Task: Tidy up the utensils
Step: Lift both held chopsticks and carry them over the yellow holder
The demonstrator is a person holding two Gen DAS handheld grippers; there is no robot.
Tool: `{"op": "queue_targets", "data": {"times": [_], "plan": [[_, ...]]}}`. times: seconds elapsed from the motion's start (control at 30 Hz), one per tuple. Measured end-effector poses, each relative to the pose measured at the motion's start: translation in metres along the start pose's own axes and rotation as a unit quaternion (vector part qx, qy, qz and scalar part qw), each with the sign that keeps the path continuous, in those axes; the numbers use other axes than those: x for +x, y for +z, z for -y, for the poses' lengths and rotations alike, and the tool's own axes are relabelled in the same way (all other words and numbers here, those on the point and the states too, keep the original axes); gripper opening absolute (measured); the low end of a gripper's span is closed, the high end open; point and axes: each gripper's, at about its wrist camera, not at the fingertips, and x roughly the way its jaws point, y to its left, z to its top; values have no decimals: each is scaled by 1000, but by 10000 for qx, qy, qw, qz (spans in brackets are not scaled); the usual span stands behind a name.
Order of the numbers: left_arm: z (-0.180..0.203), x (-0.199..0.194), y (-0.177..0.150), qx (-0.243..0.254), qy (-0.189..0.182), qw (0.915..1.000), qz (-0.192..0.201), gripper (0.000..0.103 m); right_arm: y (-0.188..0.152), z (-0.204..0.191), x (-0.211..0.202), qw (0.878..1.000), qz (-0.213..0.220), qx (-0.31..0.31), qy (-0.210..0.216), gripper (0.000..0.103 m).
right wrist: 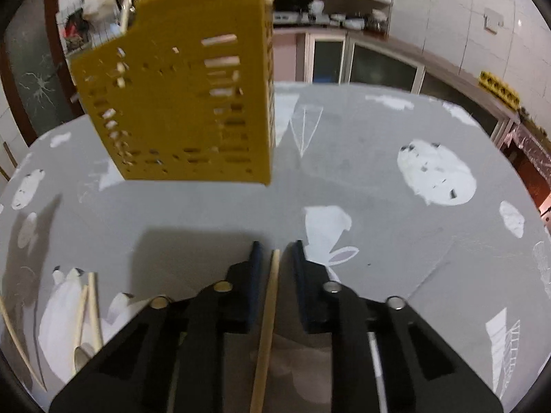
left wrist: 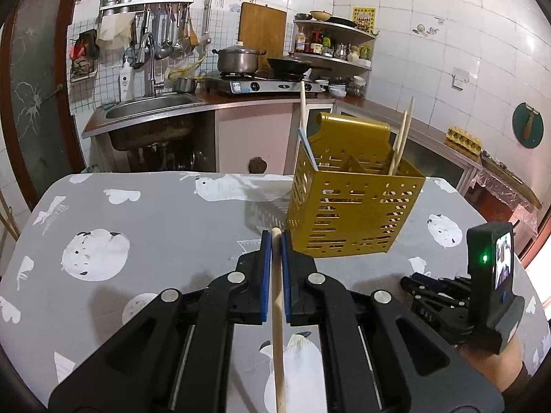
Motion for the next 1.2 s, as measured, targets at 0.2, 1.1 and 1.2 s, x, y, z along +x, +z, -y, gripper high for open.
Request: {"op": "queue_targets", "data": {"times": [0.2,1.1,1.2], "plan": [[-3,2,1,-29,-2,10000,-5,5,4,1,-8,9999,104,55,67,5],[14,-92,-16,123,-13,9965,828,5,-20,9,-202,9484,3147,167,337,5],[14,-99,-16,118,-23,9959,894,5,-23,7,-210,9444,3270,137,320,4]]}}
